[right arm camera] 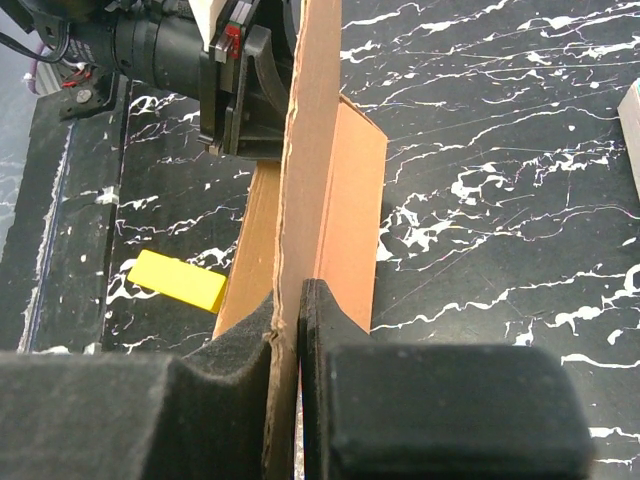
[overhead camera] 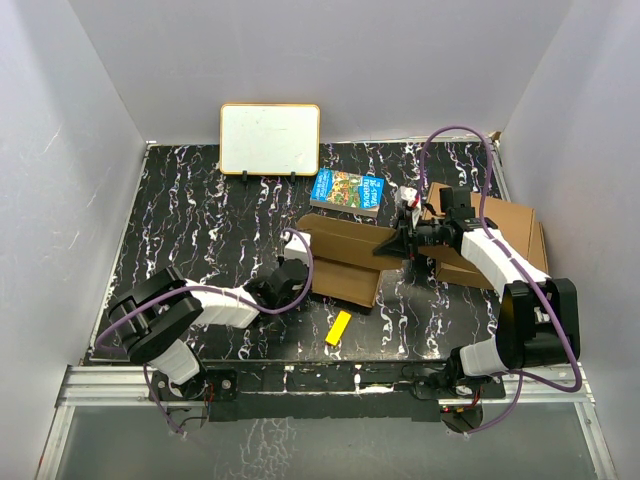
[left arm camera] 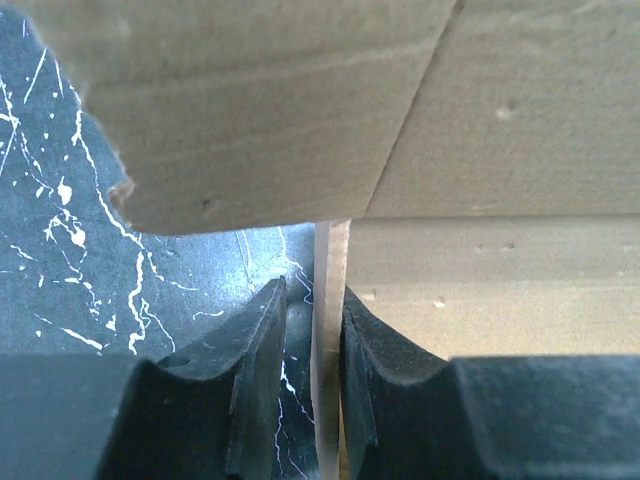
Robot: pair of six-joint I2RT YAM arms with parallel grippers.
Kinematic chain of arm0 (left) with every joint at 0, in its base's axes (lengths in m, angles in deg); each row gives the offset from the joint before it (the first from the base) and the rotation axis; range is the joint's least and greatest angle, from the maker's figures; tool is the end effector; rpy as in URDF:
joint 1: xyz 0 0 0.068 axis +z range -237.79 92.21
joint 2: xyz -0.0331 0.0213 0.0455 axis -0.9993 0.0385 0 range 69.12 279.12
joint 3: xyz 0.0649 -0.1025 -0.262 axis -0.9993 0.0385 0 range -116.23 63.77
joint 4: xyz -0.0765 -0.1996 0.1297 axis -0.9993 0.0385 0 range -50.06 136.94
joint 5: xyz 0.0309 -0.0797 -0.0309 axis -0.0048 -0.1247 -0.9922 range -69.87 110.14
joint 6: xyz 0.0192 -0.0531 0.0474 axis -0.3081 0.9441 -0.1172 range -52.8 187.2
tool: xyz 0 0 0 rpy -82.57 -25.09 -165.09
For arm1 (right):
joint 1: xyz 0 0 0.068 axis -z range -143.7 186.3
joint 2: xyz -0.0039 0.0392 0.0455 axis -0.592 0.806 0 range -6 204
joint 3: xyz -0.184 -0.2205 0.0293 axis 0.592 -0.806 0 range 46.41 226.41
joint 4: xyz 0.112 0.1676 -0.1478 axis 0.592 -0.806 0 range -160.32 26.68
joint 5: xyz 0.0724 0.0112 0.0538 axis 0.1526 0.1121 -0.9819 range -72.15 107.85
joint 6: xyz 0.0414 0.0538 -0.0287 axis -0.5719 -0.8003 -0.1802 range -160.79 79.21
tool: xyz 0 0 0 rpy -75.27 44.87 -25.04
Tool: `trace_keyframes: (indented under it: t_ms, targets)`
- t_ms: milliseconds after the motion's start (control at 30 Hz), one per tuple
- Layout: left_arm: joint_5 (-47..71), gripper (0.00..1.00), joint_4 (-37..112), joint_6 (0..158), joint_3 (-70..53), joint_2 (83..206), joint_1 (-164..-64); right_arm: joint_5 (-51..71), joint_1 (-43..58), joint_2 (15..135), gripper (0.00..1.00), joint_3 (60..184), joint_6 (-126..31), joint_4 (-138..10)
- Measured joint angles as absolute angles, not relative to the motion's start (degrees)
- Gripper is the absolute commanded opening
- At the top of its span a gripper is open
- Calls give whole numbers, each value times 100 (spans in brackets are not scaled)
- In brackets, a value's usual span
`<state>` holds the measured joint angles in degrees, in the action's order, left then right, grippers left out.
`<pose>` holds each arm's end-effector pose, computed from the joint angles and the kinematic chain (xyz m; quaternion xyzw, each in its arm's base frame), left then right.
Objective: Fold the paper box
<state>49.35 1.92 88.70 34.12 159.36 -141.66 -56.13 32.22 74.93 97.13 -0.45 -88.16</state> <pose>0.2045 -0.2292 0.1715 0.0899 0.8120 -0.1623 0.5533 0.2544 0.0775 0.2505 -0.4553 0.6371 0.4707 0.4066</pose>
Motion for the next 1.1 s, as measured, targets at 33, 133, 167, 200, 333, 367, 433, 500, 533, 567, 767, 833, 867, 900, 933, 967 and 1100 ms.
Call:
trace_keyframes:
  t_ms: [33, 133, 167, 200, 333, 367, 433, 500, 533, 567, 767, 833, 867, 900, 933, 967, 1100]
  targets:
    - [4950, 25, 227, 8863, 3386, 15936, -14166, -5593, 3220, 7493, 8, 9713, -48, -8814]
    - [4985, 10, 351, 8839, 3290, 15936, -14168, -5541, 3211, 7493, 8, 9713, -54, -8812]
    - [4994, 5, 399, 8828, 3255, 15936, -14168, -5530, 3209, 7493, 8, 9713, -56, -8810]
    - [5002, 0, 439, 8817, 3218, 15936, -14175, -5510, 3198, 7493, 8, 9713, -61, -8808]
    - [5092, 0, 592, 8673, 3148, 15936, -14203, -5471, 3178, 7493, 8, 9713, -65, -8779]
    - [5105, 0, 618, 8647, 3148, 15936, -14210, -5453, 3170, 7493, 8, 9713, -65, -8773]
    - [5147, 0, 662, 8588, 3141, 15936, -14229, -5427, 3148, 7493, 8, 9713, -65, -8771]
    - [5195, 0, 712, 8520, 3122, 15936, -14245, -5412, 3141, 7493, 8, 9713, -65, -8771]
    - [5228, 0, 738, 8476, 3104, 15936, -14251, -5409, 3141, 7493, 8, 9713, -65, -8771]
    - [5258, 0, 767, 8428, 3080, 15936, -14256, -5405, 3141, 7493, 8, 9713, -65, -8768]
    - [5357, 15, 946, 8155, 2953, 15936, -14267, -5394, 3141, 7493, 8, 9713, -67, -8751]
    - [5330, 19, 1011, 8083, 2949, 15922, -14269, -5388, 3141, 7493, 8, 9713, -72, -8749]
    - [5315, 22, 1046, 8070, 2949, 15905, -14269, -5383, 3141, 7493, 8, 9713, -78, -8749]
    - [5291, 23, 1092, 8061, 2949, 15872, -14267, -5383, 3141, 7493, 8, 9713, -83, -8751]
    - [5267, 25, 1147, 8054, 2949, 15828, -14267, -5383, 3141, 7493, 8, 9713, -85, -8751]
    - [5249, 26, 1191, 8057, 2949, 15783, -14267, -5383, 3141, 7493, 8, 9713, -85, -8749]
    - [5182, 30, 1337, 8116, 2949, 15571, -14267, -5383, 3141, 7493, 8, 9713, -85, -8751]
